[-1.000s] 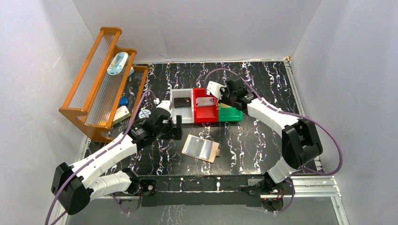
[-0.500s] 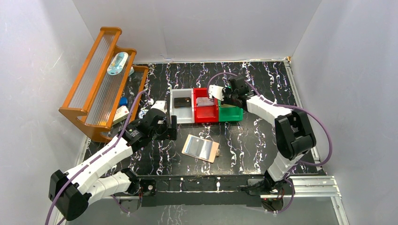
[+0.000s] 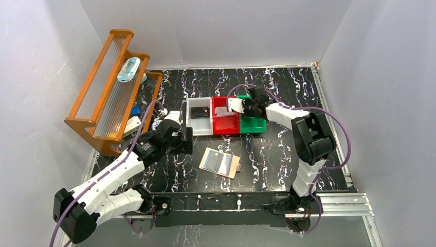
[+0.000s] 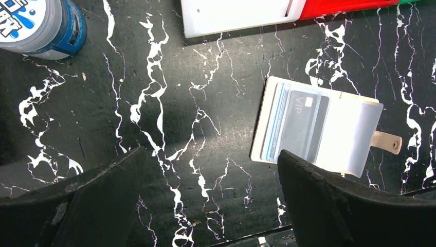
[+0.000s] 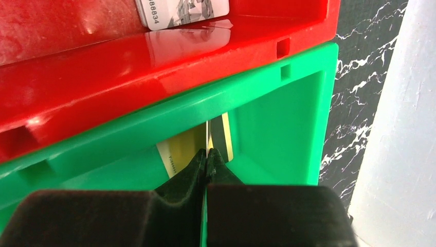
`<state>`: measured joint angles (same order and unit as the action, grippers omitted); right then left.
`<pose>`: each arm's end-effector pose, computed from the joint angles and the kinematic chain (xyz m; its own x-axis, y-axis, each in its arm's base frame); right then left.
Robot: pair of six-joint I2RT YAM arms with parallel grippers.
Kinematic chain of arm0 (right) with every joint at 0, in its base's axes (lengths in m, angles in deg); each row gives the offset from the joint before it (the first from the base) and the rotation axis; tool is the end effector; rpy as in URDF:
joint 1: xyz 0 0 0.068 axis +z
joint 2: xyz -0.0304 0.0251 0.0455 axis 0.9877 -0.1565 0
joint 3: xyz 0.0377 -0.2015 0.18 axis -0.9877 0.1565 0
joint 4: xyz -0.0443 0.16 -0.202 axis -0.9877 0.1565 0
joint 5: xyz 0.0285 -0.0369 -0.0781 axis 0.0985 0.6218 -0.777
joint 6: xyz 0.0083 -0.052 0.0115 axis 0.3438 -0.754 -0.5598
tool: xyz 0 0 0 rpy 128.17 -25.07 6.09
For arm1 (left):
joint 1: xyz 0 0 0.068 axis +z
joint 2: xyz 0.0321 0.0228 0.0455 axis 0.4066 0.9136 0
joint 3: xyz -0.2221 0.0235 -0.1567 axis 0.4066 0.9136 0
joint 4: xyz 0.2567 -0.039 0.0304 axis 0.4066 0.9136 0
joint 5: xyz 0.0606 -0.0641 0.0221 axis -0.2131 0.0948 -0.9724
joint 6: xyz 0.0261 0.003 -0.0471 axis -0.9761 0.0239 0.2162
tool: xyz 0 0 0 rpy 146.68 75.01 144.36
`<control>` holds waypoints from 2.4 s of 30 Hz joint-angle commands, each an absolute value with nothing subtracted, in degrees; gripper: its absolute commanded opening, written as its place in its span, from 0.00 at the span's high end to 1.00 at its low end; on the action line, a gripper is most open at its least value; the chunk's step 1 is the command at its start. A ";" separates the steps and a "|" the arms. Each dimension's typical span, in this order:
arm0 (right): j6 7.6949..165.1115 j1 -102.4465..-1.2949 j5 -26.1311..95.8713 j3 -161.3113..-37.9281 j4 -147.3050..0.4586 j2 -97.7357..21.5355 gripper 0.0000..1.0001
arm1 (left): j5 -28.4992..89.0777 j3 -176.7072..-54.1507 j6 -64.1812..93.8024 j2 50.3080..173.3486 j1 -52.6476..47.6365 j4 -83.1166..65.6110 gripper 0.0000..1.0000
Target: Take the credit cards out of the card holder
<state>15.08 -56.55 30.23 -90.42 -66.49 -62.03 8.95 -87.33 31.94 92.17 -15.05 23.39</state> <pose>0.3574 0.1645 0.1837 0.1205 -0.9354 -0.3325 -0.7842 0.1156 -0.6096 0.1640 -0.1228 0.2686 -0.6850 -0.0470 -0.7270 0.1748 0.9582 -0.2266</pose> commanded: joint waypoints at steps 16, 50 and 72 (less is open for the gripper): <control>11.39 -56.92 32.61 -94.16 -64.39 -62.77 0.76 | 8.82 -87.07 31.27 91.93 -14.41 24.03 0.02; 136.67 -27.77 7.63 -89.91 -46.99 -41.68 0.46 | -2.36 -85.71 40.79 91.50 -14.24 23.09 0.02; 147.34 -14.17 2.66 -101.52 -31.26 -62.70 0.47 | -10.93 -82.42 46.97 81.16 -14.15 30.51 0.02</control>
